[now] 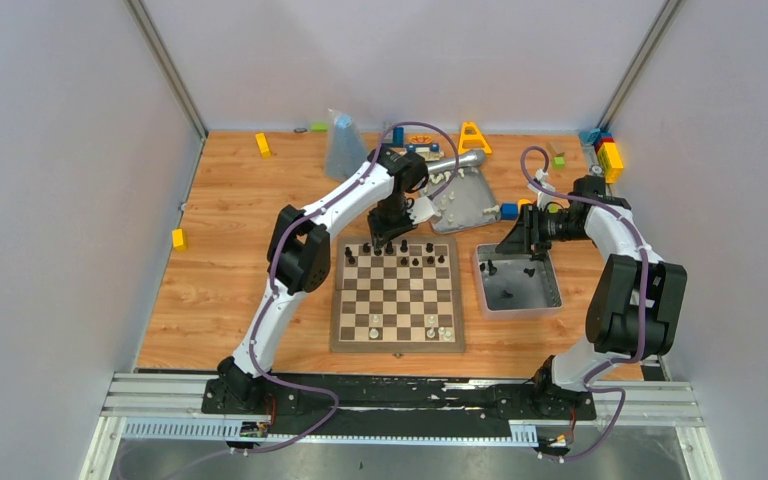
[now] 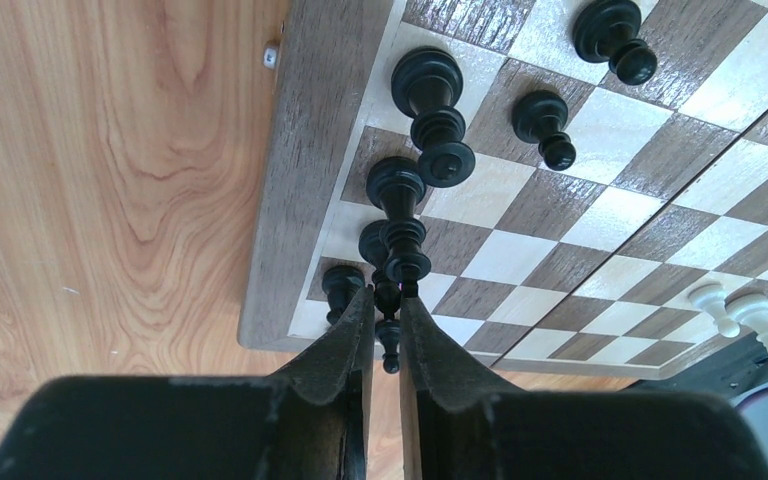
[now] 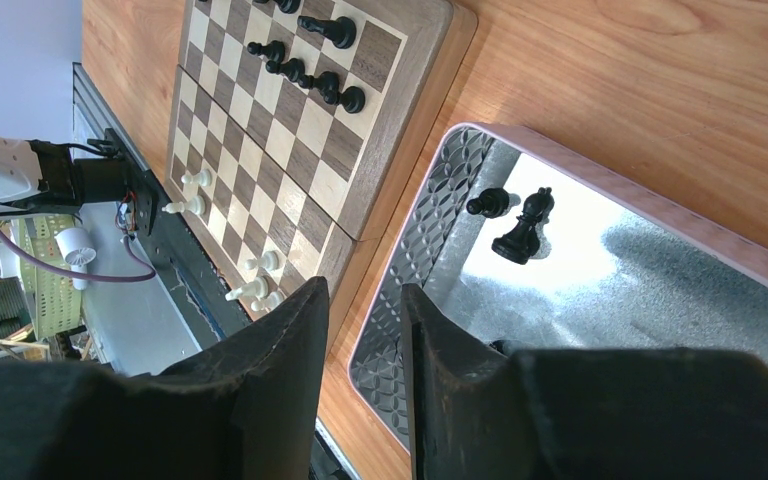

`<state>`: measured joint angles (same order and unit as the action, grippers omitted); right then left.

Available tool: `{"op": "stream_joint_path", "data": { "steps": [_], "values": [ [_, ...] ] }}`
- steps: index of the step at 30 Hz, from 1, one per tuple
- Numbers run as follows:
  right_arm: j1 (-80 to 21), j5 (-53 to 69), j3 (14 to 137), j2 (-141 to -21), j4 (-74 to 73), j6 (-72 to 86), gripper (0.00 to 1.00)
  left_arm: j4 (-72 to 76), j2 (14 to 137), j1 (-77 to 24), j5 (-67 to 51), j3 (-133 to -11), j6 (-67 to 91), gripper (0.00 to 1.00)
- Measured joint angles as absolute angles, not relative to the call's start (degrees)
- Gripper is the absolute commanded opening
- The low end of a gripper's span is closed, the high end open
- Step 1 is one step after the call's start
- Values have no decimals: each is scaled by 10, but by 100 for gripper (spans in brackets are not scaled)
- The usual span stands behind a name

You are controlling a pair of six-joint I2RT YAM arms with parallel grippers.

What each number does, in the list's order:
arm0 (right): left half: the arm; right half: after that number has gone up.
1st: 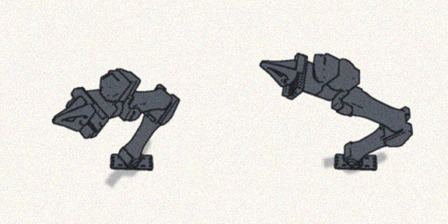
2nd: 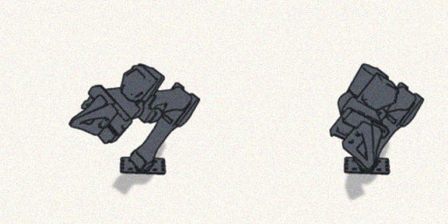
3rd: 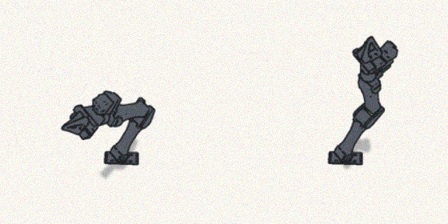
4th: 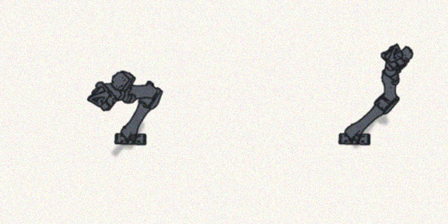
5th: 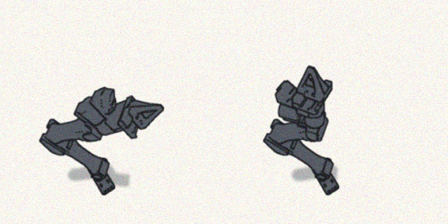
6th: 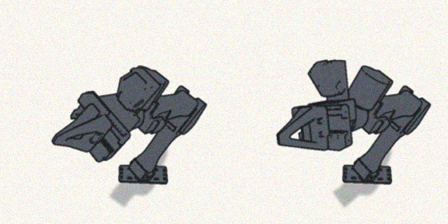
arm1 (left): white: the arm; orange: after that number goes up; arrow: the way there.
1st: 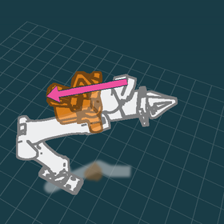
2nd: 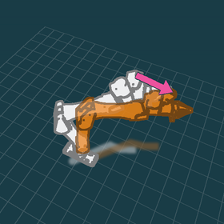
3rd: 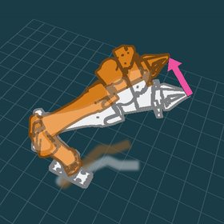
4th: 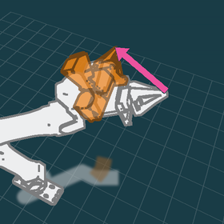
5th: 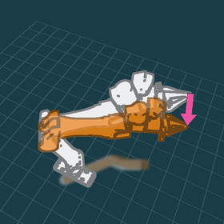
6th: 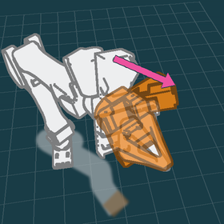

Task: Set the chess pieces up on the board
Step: Place the chess piece on the chessboard.

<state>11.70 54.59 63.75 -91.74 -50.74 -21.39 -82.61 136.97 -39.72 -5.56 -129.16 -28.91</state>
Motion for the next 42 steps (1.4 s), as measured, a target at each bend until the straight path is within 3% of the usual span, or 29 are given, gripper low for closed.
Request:
{"op": "stream_joint_path", "data": {
  "steps": [36, 42],
  "values": [
    [117, 546, 637, -926, -516, -218, 33, -809, 1370, -398, -38, -1282, -286, 25],
    [117, 546, 637, -926, -516, -218, 33, -809, 1370, -398, -38, -1282, -286, 31]
  ]
}}
